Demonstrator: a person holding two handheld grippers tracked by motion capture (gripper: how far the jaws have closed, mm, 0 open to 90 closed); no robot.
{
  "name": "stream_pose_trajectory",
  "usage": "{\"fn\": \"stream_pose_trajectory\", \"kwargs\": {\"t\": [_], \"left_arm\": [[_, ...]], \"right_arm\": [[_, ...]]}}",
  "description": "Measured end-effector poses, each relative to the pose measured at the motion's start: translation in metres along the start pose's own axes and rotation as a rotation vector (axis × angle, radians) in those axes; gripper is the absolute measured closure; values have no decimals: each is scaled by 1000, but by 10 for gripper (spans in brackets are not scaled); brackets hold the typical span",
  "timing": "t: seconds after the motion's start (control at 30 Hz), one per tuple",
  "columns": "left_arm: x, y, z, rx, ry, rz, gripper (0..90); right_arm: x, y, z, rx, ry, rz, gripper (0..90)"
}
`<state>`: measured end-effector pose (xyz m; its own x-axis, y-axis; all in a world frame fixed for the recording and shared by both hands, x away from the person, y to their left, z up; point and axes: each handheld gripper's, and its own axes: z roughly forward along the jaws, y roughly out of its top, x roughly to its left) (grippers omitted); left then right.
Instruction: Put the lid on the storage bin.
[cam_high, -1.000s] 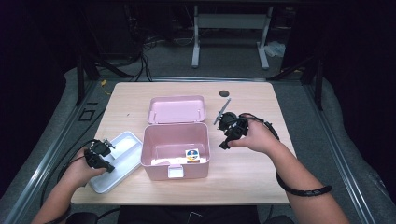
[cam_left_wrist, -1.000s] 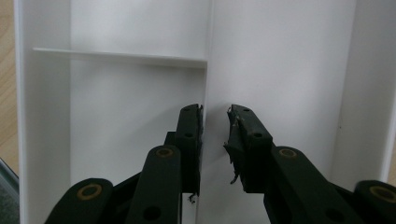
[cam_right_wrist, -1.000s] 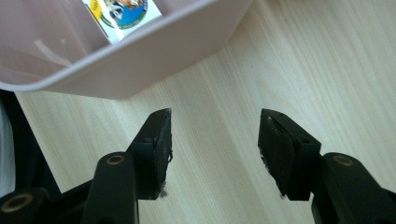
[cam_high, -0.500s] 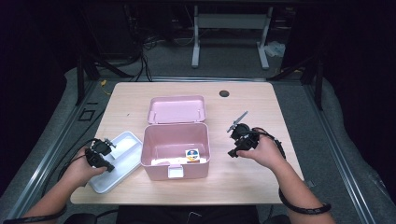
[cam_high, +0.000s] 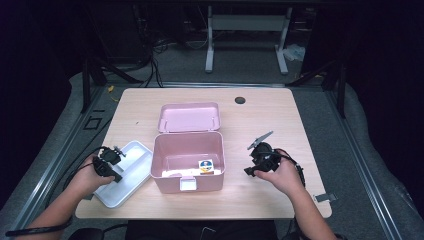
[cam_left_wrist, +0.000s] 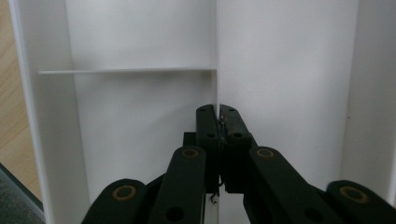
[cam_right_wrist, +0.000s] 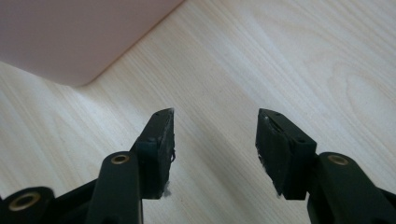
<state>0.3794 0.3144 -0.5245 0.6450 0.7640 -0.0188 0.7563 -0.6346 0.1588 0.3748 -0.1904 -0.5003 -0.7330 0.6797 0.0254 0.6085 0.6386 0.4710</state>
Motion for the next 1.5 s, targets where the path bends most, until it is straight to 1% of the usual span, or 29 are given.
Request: {"fn": "stream_pose_trajectory", "kwargs": {"t": [0.03,0.1,0.17,0.23,0.27,0.33,0.37,0.4,0.57,0.6,0.67,0.73,0.77,0.8,0.83,0.87,0.93,0.97,1.0,1.07,1.1,1.13,1.2,1.23,1.37,1.4,1.43,1.47,1.5], "left_arm": [[0,0,1,4,-6,-16,875],[1,2,1,6,-15,-11,878],[3,3,2,17,-26,-24,881],[2,5,2,30,-24,-16,883],[2,6,2,36,-20,-16,883],[2,7,2,47,-20,-19,885],[2,8,2,51,-19,-22,886],[3,9,2,53,-20,-40,890],[4,10,2,57,-15,-29,894],[4,10,2,59,-14,-24,894],[6,10,0,55,-29,-36,894],[7,10,-5,56,-38,-38,895],[7,10,-8,56,-33,-31,895],[8,10,-12,51,-32,-40,895],[9,9,-16,48,-32,-35,895],[10,9,-19,48,-41,-48,895],[12,8,-27,32,-39,-59,895],[13,8,-30,40,-49,-70,895],[13,7,-34,23,-43,-72,895],[15,6,-39,34,-63,-85,895],[15,5,-42,19,-54,-80,895],[15,4,-44,27,-58,-86,895],[15,3,-49,30,-48,-81,895],[15,2,-51,33,-50,-83,895],[14,1,-60,37,-44,-63,895],[14,1,-62,40,-45,-68,895],[15,1,-66,35,-35,-53,895],[15,2,-70,33,-34,-54,895],[15,2,-70,33,-34,-54,895]], "right_arm": [[1,-1,1,6,-12,1,466],[1,-4,4,16,-25,1,466],[0,-8,8,19,-25,9,468],[-1,-10,8,9,-34,13,471],[-1,-11,8,5,-30,20,471],[-1,-11,8,1,-43,19,473],[-1,-12,8,0,-49,18,474],[-1,-12,8,-4,-51,18,474],[0,-15,10,0,-68,17,477],[0,-16,11,-4,-63,18,477],[0,-18,10,1,-73,22,479],[-1,-19,11,-9,-69,28,480],[-1,-20,10,-9,-74,33,482],[-1,-20,9,-10,-75,32,485],[-1,-21,9,-19,-73,37,485],[0,-21,9,-21,-72,37,484],[1,-21,9,-23,-75,33,485],[2,-21,9,-24,-69,34,484],[3,-21,10,-22,-71,23,485],[5,-21,11,-21,-69,20,484],[6,-21,11,-25,-62,17,484],[7,-21,12,-19,-67,17,485],[8,-21,14,-24,-54,15,484],[9,-21,14,-17,-62,8,485],[10,-21,15,-18,-58,9,485],[10,-22,15,-20,-53,13,485],[10,-22,15,-22,-54,15,484],[9,-22,15,-26,-49,16,485],[9,-22,15,-26,-49,16,485]]}}
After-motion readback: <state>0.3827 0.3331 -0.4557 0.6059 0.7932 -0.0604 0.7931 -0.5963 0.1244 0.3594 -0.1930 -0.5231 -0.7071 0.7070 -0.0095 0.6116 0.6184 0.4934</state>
